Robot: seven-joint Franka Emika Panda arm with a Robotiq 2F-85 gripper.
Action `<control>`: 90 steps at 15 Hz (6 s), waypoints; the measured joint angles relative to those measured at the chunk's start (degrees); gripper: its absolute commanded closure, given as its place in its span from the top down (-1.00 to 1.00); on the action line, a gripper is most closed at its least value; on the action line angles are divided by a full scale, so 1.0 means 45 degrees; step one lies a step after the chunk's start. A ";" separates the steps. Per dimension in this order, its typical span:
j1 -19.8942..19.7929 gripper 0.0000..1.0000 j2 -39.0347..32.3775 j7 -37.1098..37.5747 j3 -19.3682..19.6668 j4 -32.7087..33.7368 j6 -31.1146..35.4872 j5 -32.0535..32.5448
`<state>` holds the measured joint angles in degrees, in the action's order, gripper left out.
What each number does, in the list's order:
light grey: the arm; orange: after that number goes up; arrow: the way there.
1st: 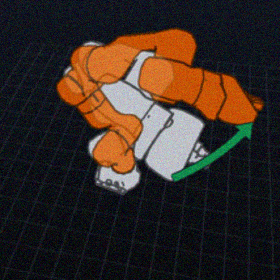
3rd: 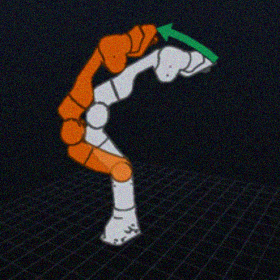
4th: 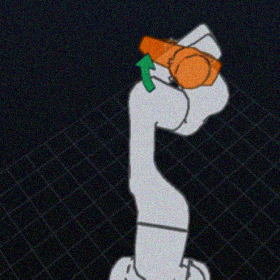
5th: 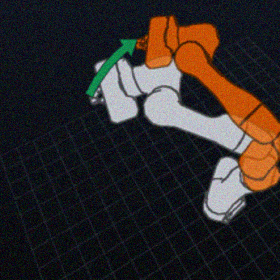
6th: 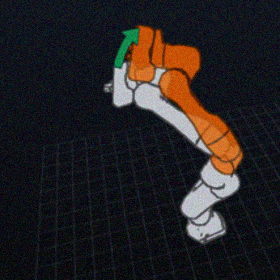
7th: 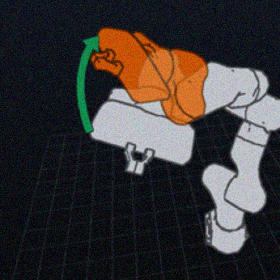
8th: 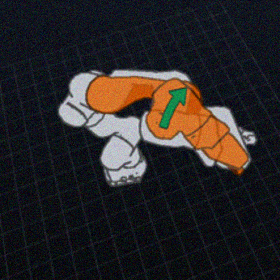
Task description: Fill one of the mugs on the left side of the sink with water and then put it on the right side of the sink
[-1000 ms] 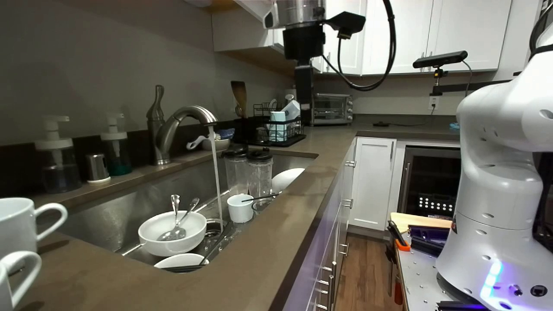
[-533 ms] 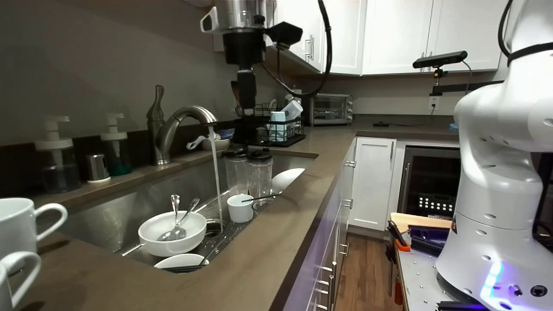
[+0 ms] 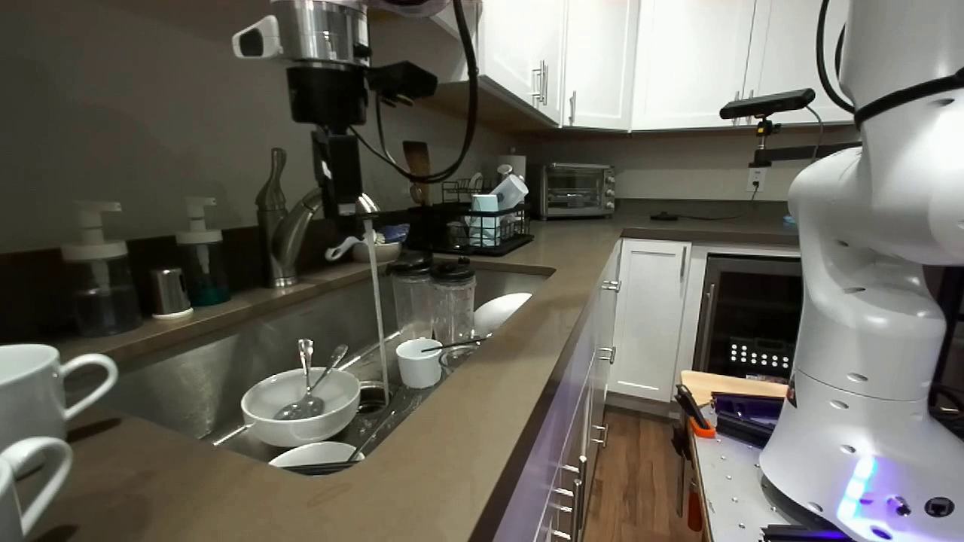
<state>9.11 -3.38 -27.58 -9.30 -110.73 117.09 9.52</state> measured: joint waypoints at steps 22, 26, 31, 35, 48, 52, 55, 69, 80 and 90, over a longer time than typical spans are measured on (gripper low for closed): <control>0.1449 1.00 -0.5016 -0.1248 -0.1251 0.4410 0.1192 0.0240; 0.1715 1.00 -0.5775 -0.1334 -0.1368 0.5427 0.0633 0.0240; 0.1732 1.00 -0.6372 -0.1591 -0.1486 0.6398 -0.0156 0.0213; 0.1730 1.00 -0.6691 -0.1896 -0.1540 0.6885 -0.0388 0.0140; 0.1912 0.61 -0.7004 -0.1965 -0.1591 0.7018 -0.0397 0.0116; 0.2164 0.05 -0.7149 -0.1965 -0.1610 0.7018 -0.0302 0.0116; 0.2231 -0.33 -0.7201 -0.1965 -0.1631 0.7018 -0.0177 0.0116; 0.2210 -0.89 -0.7203 -0.1964 -0.1632 0.6841 0.0282 0.0116; 0.2161 -0.85 -0.6564 -0.1582 -0.1606 0.5918 0.0416 0.0116; 0.1892 -0.85 -0.4834 -0.0813 -0.1619 0.3620 0.0584 0.0103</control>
<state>17.62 -25.13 -31.24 -16.58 -94.44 119.72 9.98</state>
